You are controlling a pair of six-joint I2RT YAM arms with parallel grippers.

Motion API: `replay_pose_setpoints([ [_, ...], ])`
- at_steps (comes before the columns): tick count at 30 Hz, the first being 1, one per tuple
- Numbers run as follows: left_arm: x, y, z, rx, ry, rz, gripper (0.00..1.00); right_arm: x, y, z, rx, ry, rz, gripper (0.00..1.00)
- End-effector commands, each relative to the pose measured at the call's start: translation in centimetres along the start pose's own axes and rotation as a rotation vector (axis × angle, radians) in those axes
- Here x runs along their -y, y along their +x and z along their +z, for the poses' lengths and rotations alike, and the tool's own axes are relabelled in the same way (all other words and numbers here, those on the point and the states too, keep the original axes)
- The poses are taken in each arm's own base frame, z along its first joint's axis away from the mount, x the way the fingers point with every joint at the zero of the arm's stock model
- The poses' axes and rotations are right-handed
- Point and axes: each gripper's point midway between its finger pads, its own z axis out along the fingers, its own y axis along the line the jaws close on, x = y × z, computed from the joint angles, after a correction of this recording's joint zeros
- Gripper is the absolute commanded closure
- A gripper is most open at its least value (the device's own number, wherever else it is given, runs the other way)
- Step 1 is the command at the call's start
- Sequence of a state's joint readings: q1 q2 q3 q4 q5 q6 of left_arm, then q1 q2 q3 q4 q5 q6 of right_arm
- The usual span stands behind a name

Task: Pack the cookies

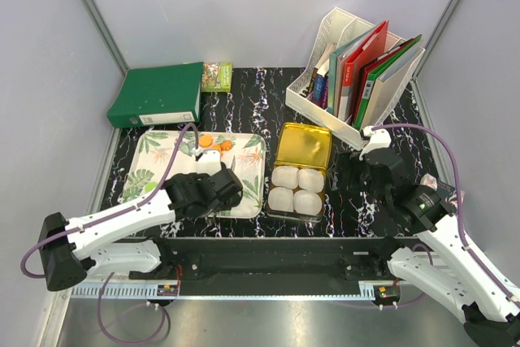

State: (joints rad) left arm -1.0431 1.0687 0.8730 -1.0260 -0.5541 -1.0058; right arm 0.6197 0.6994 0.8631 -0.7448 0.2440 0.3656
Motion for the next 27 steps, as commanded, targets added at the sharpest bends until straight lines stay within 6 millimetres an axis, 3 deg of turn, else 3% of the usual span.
replay_pose_setpoints([
  [1,1.3,-0.3,0.7,0.001,0.033,-0.013,0.39,-0.2,-0.9,0.1,0.042,-0.004,0.014,0.0],
  [27,2.4,0.5,2.6,-0.079,0.046,-0.041,0.45,-0.1,-1.0,0.3,0.042,0.004,0.018,0.0],
])
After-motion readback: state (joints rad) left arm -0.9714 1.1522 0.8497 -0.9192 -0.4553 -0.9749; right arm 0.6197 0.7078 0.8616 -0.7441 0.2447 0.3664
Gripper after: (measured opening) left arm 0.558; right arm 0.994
